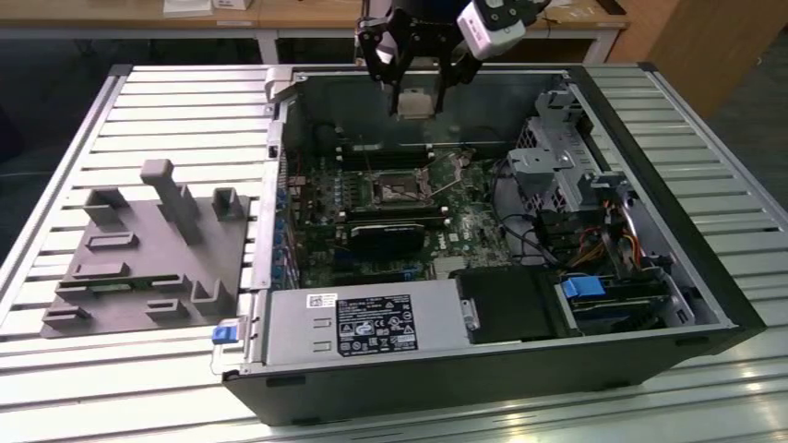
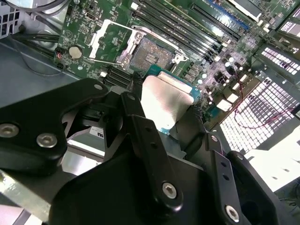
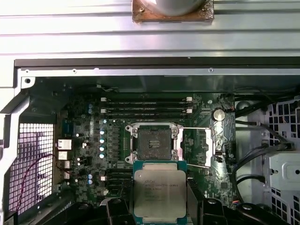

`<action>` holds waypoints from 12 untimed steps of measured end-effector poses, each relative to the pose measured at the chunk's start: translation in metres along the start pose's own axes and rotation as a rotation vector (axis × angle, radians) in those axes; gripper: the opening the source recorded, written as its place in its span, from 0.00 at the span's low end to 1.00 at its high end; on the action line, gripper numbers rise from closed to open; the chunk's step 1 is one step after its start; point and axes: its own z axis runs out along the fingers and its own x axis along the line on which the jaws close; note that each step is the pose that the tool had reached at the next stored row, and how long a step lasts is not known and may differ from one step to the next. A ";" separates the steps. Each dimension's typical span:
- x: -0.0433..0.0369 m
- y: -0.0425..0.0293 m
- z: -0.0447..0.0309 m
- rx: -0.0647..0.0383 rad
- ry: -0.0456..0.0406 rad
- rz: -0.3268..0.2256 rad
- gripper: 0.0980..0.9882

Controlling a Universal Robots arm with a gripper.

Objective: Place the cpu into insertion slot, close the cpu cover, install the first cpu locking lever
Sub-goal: 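Place the cpu into insertion slot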

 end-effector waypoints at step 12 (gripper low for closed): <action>-0.0001 -0.0004 0.0047 0.013 -0.0004 0.000 0.49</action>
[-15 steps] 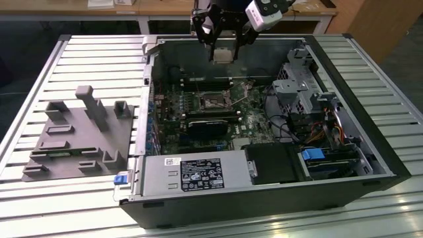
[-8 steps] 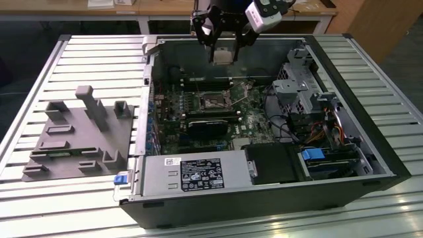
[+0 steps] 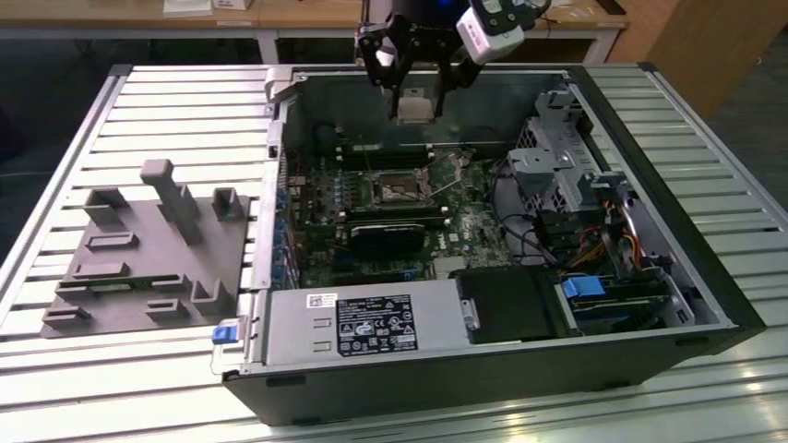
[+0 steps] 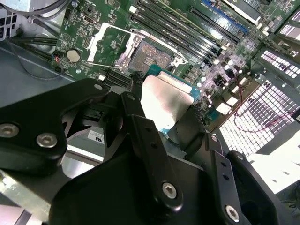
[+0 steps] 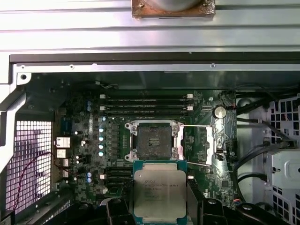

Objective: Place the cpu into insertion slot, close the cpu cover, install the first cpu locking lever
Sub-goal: 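Place the cpu into insertion slot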

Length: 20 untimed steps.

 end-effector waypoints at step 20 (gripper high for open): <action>-0.0002 -0.0004 0.0075 0.012 -0.0005 0.000 0.49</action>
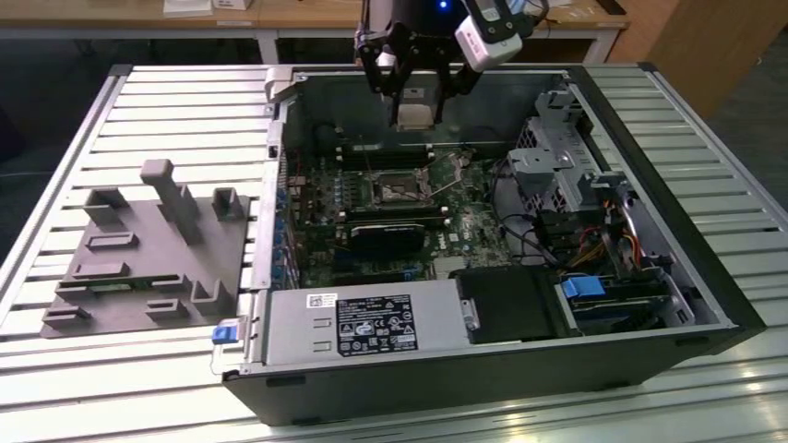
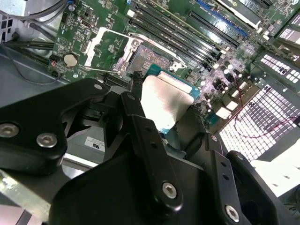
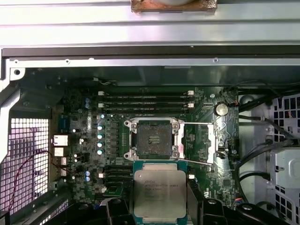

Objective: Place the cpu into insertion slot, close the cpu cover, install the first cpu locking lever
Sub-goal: 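Place the cpu into insertion slot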

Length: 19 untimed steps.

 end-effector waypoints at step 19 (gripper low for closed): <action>-0.0001 -0.0003 0.0055 0.007 -0.0002 0.000 0.49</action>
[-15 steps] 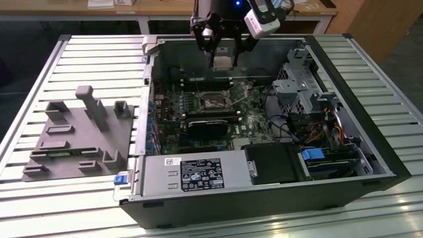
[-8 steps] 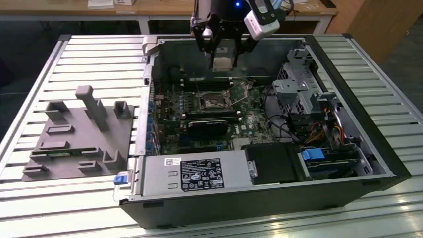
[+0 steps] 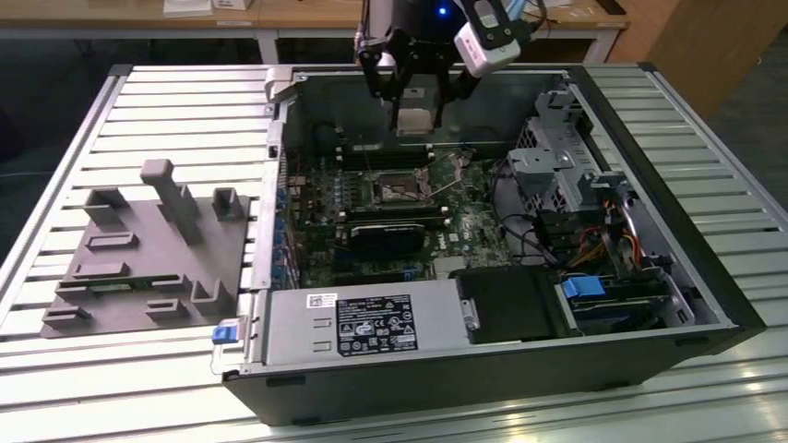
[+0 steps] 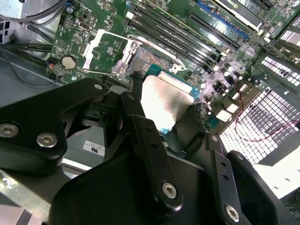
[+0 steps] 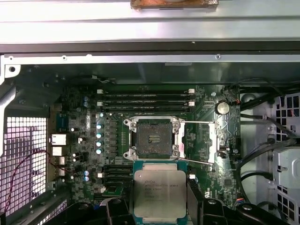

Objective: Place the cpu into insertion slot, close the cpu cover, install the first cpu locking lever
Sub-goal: 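Place the cpu into insertion slot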

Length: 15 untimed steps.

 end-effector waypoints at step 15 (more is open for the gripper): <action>-0.0002 -0.0003 0.0070 0.006 -0.0003 0.000 0.49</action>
